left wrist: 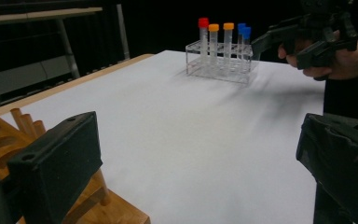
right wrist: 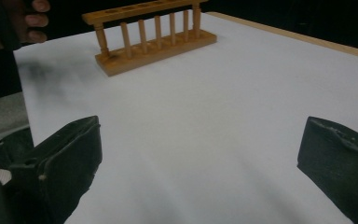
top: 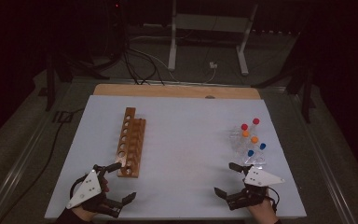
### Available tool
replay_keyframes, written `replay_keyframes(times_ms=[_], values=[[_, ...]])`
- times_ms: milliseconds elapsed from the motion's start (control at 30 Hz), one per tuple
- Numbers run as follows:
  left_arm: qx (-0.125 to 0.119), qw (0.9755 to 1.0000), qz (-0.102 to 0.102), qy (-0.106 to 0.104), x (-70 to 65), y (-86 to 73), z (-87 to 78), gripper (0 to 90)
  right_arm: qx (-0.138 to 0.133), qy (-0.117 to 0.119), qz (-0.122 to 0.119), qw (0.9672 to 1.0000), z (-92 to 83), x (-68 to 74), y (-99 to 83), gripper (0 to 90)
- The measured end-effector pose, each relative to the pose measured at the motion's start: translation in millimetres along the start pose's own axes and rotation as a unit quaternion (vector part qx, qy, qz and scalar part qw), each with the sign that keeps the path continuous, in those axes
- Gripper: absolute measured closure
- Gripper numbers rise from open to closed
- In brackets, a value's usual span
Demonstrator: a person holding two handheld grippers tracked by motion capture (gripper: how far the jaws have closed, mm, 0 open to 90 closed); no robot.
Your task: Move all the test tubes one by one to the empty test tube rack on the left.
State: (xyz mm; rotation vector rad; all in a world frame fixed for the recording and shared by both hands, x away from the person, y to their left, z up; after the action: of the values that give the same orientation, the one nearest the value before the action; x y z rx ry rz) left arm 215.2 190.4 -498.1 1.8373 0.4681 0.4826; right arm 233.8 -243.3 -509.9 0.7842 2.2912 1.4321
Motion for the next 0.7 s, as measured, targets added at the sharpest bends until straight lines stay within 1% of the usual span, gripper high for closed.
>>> replay_keyframes(times_ms=[33,133,200,233,267,300,367,400,500,567,600,633,667,700], values=[[-0.001,1.0,-0.003,0.0,0.2,0.1,-0.4,0.7,-0.001,0.006,0.005,1.0,-1.0,-0.4,1.1,0.0],[-0.003,1.0,-0.004,0.003,1.0,0.2,-1.2,0.7,0.0,0.004,0.005,1.0,-2.0,-1.0,2.8,0.0],[-0.003,1.0,-0.007,0.003,1.6,0.3,-1.4,0.7,0.015,-0.002,0.001,0.9999,0.4,-1.9,2.5,0.0],[-0.003,1.0,-0.008,0.004,1.8,0.3,-1.5,0.7,0.023,-0.001,0.004,0.9997,2.1,-1.7,2.0,0.0],[-0.003,1.0,-0.008,0.003,2.0,0.3,-1.6,0.7,0.023,-0.001,0.004,0.9997,2.1,-1.7,2.0,0.0],[-0.005,0.9999,-0.01,0.002,2.1,0.4,-1.6,0.7,0.038,0.002,0.005,0.9993,5.8,-1.0,1.7,0.0],[-0.005,0.9999,-0.01,0.002,2.3,0.6,-1.9,0.7,0.043,0.008,0.007,0.999,7.3,0.6,2.3,0.0],[-0.006,0.9999,-0.011,0.002,2.4,0.6,-2.1,0.7,0.043,0.008,0.007,0.999,7.3,0.6,2.3,0.0],[-0.007,0.9999,-0.013,0.001,3.0,0.6,-1.9,0.7,0.044,0.018,0.008,0.9988,7.4,3.0,6.7,0.0],[-0.007,0.9998,-0.016,0.001,3.6,0.6,-1.7,0.7,0.042,0.019,0.008,0.9989,6.9,3.7,8.2,0.0],[-0.008,0.9998,-0.016,0.002,3.8,0.7,-1.7,0.7,0.036,0.022,0.007,0.9991,4.6,5.0,12.8,0.0],[-0.009,0.9998,-0.016,0.002,3.9,0.7,-2.0,0.7,0.036,0.022,0.007,0.9991,4.6,5.0,12.8,0.0],[-0.009,0.9998,-0.016,0.003,3.9,0.5,-2.2,0.7,0.023,0.019,0.004,0.9995,-0.2,7.2,20.4,0.0],[-0.009,0.9998,-0.015,0.003,3.8,0.3,-2.4,0.7,0.023,0.019,0.004,0.9995,-0.2,7.2,20.4,0.0]])
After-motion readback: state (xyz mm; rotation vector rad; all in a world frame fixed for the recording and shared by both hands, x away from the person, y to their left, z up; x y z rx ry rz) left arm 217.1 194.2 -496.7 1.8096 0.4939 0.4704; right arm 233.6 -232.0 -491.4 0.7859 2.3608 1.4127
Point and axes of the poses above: each handheld gripper's, and its own axes: z roughly forward along the jaws, y roughly out of its top, x roughly to its left, the point moved 2 cm from there along z, roughly forward along the jaws, and after that the axes turned 6 degrees about x, right-handed, at the moved point
